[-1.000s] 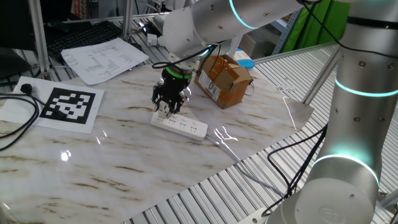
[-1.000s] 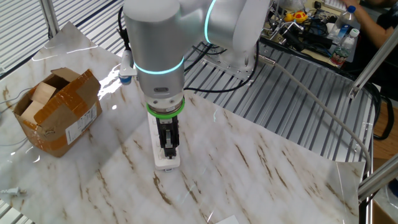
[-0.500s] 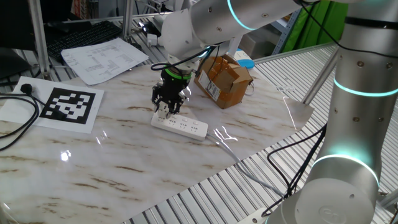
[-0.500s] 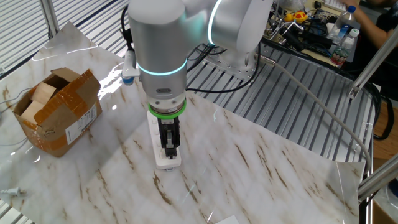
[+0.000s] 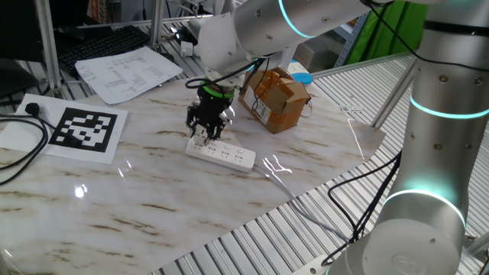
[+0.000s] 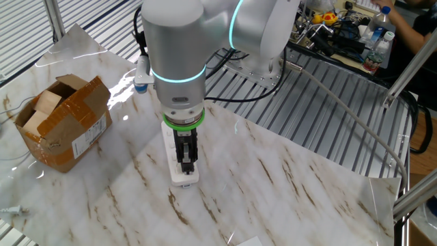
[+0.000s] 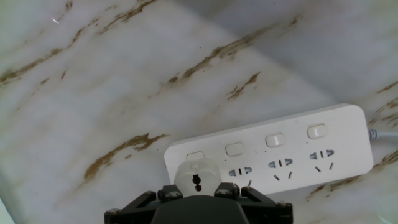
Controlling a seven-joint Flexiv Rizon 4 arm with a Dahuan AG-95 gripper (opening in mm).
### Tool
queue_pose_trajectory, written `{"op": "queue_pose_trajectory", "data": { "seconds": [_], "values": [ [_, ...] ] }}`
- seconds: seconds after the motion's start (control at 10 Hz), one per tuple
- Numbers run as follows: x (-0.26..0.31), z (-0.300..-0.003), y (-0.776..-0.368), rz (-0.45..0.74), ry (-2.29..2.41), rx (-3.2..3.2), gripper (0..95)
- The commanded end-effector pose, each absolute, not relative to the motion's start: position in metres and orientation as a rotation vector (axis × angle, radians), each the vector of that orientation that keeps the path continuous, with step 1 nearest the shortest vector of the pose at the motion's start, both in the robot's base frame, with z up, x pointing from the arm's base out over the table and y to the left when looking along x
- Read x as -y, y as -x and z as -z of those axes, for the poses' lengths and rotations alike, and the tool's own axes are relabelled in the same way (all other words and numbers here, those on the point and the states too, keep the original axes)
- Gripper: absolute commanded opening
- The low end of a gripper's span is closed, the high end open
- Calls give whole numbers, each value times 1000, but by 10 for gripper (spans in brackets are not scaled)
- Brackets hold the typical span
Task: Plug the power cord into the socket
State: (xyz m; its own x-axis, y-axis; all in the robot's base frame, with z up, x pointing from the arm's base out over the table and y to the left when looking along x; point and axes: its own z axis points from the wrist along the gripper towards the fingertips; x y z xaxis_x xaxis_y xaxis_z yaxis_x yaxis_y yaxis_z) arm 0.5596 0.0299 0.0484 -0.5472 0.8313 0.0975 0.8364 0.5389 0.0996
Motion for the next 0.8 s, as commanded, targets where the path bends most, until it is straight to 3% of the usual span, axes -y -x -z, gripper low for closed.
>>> {"op": "queue_pose_trajectory", "data": {
  "seconds": [0.1,0.8],
  "values": [
    [-33,-16,-561,204,1472,2732,0],
    [-33,-13,-562,214,1468,2723,0]
  ]
}}
